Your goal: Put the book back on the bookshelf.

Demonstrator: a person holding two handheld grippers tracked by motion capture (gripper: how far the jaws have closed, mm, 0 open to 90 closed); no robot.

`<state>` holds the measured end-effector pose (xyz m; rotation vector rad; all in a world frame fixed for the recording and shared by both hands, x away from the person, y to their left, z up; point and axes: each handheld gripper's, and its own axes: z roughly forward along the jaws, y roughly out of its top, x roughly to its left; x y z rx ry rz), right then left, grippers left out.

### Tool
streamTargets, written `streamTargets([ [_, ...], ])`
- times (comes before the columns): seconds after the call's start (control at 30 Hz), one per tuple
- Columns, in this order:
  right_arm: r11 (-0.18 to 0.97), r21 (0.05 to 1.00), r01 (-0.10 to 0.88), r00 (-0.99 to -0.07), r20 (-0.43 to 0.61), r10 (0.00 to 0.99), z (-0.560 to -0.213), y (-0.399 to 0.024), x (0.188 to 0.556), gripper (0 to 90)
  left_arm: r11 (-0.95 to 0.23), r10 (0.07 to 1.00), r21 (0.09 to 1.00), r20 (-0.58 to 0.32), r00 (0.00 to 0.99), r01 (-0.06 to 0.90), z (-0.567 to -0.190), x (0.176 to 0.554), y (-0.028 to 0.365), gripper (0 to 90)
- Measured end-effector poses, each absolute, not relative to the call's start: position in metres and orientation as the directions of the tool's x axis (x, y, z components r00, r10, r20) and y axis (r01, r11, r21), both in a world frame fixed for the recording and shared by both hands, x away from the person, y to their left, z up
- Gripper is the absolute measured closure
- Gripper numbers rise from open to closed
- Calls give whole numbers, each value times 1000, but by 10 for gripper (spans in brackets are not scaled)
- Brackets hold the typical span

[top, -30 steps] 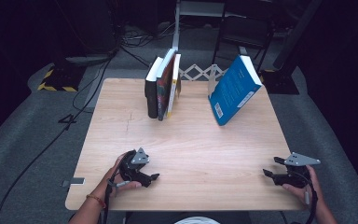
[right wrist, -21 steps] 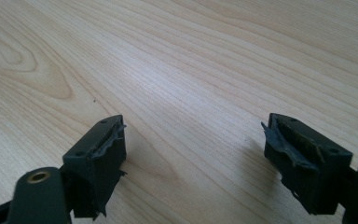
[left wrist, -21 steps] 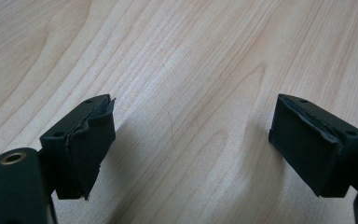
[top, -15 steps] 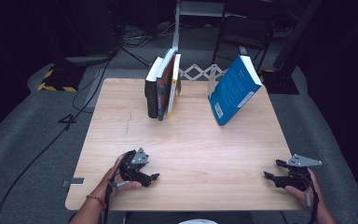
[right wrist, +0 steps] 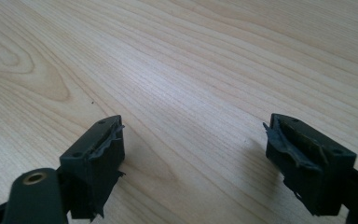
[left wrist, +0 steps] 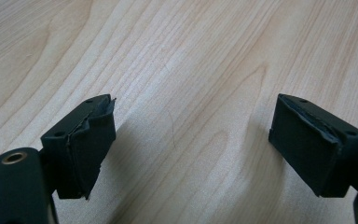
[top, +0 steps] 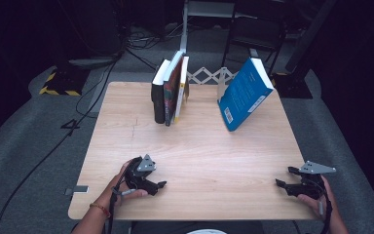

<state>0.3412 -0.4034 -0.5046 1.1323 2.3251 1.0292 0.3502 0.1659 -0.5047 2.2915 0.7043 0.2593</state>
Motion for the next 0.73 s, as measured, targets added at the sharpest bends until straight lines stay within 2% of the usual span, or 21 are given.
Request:
streamTargets([
  [0.73,415,741,528,-616,-1,788,-505,-403,341,195,-602,548,686,-17,836,408,-505,352,166,139],
])
